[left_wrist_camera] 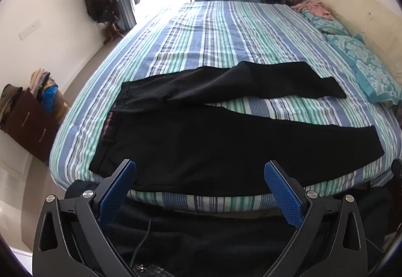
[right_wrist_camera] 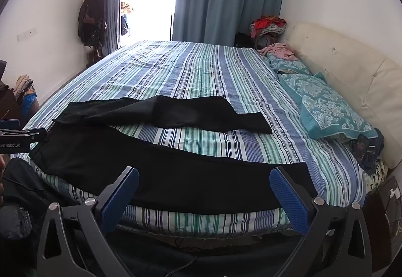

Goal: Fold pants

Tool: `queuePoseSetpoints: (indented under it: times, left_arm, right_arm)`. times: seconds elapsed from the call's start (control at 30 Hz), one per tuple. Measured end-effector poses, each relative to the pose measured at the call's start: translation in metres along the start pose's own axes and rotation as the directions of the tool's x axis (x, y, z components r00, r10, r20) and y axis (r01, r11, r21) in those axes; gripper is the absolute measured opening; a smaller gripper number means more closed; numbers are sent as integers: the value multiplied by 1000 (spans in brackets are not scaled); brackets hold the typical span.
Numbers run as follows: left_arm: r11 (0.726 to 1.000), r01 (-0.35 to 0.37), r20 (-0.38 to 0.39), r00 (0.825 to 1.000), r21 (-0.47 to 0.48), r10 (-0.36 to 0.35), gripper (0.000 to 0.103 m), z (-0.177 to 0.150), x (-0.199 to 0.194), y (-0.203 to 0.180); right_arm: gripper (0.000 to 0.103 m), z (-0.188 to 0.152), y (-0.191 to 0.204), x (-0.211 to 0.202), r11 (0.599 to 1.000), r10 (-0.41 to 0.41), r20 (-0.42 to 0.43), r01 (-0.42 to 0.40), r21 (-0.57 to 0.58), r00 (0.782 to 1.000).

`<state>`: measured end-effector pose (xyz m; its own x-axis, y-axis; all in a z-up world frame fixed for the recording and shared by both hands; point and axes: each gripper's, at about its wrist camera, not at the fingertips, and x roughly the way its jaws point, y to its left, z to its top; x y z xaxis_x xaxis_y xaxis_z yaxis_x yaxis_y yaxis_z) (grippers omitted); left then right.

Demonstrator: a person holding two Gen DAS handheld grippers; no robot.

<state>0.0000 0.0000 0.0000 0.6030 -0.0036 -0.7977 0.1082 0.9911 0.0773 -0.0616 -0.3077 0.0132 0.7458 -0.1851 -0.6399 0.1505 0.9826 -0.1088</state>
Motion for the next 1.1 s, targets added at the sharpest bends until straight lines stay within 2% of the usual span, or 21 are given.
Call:
queuePoseSetpoints:
  times: [0.2,0.37,0.6,1.1]
  left_arm:
    - [999,31,15,999,25,-31,102,-4,-4,3]
    - [997,46,-25,999,64,-45,102,-8,-2,-18]
    - [994,58,-56,997,91,-53,102,-17,-2,-24]
    - [986,66,-82,995,152,-54,102,-24,-7,-31]
  right_arm:
    - [103,2,4,4,1000,0,-19,0,5,1000]
    - [103,-2,13,0,1000,20,-43,-20,3,999]
    - [103,-13,9,1,998,65,-123,-62,23,990]
    - [103,-20,1,-5,996,43,-180,-29,83,983]
